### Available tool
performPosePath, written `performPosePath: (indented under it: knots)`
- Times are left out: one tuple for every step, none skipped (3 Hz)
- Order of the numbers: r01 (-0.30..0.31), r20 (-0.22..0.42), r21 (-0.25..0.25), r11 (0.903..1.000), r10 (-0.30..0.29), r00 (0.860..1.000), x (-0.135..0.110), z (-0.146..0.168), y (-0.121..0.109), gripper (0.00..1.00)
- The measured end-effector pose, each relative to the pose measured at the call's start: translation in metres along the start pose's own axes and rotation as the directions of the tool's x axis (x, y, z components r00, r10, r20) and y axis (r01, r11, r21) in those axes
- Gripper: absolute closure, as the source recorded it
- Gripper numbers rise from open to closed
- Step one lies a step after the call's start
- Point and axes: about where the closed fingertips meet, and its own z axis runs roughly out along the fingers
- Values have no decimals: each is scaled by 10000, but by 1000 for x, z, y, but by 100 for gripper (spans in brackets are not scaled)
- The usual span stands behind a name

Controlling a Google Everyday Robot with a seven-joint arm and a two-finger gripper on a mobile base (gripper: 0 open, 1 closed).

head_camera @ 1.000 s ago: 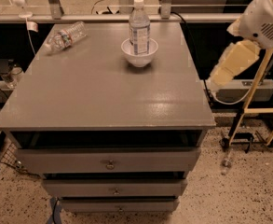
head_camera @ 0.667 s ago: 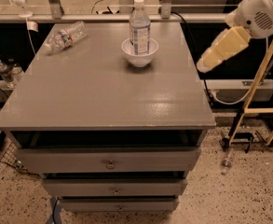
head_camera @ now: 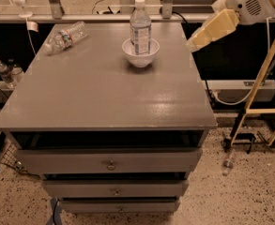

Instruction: Pick blue plastic bottle from white bowl and place on counter

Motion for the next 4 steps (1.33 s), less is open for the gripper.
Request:
performPosePath:
  knots:
    - [6, -28, -5, 10000, -6, 10000, 1, 1, 1, 0]
    - [-77, -49, 310, 9995, 79, 10000, -3, 7, -3, 0]
    - [-333, 165, 751, 9966, 322, 9993, -22, 39, -16, 0]
    - [-681, 358, 936, 9933, 650, 9972, -38, 82, -26, 0]
